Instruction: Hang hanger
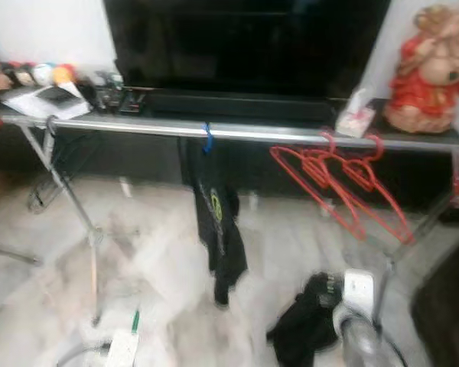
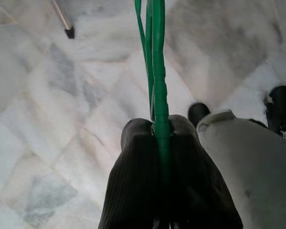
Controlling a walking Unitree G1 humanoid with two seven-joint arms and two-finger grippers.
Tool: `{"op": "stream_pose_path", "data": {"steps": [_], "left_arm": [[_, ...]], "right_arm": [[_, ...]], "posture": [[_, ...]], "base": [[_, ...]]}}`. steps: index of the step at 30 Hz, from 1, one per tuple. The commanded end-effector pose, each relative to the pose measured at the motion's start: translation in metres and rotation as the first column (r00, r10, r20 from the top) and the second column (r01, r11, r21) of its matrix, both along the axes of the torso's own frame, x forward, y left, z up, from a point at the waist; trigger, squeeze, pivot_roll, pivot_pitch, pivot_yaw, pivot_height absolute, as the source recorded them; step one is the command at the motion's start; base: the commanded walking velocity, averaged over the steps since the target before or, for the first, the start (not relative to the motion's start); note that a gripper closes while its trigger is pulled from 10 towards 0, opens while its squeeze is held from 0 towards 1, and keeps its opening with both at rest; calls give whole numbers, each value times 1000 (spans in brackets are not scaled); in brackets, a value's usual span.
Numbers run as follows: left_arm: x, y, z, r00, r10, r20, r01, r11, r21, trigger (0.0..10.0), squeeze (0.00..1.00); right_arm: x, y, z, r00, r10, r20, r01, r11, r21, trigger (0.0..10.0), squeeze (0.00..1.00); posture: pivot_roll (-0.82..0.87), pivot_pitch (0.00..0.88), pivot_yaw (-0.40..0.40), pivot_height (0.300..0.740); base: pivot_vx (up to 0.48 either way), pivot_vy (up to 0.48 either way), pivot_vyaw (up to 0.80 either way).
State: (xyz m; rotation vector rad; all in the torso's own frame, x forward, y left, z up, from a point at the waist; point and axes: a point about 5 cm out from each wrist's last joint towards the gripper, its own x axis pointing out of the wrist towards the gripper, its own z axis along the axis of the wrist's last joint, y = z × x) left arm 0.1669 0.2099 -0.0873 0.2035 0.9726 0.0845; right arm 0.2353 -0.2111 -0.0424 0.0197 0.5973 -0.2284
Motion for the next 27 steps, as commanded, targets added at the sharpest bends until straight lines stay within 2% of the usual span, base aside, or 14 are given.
{"op": "stream_pose_path", "data": {"steps": [1, 6, 20, 26, 27], "left_arm": [[-8, 3, -3, 1000, 3, -29, -2, 1000, 13, 10000, 0], [-8, 3, -3, 1000, 4, -29, -4, 1000, 14, 10000, 0], [-11, 4, -4, 999, 9, -31, -9, 1000, 17, 10000, 0], [-10, 4, -4, 1000, 3, -27, -3, 1000, 24, 10000, 0], [-6, 7, -1, 1000, -3, -18, 3, 1000, 28, 10000, 0]], "right_arm": [[6, -1, 5, 999, -3, 32, 3, 1000, -7, 10000, 0], [6, 1, 5, 1000, -6, 29, 6, 1000, 5, 10000, 0], [5, 2, 4, 999, -2, 33, 2, 1000, 7, 10000, 0], [7, 5, 6, 999, 13, 45, -13, 1000, 2, 10000, 0], [8, 6, 7, 998, 21, 51, -21, 1000, 2, 10000, 0]], "posture": [[-108, 0, -17, 740], [-105, 0, -12, 740], [-102, 0, -12, 740], [-99, 0, -13, 740], [-97, 0, -13, 740]], "base": [[-322, 0, 0], [-332, 0, 0], [-343, 0, -743], [-221, 0, 0], [0, 0, 0]]}}
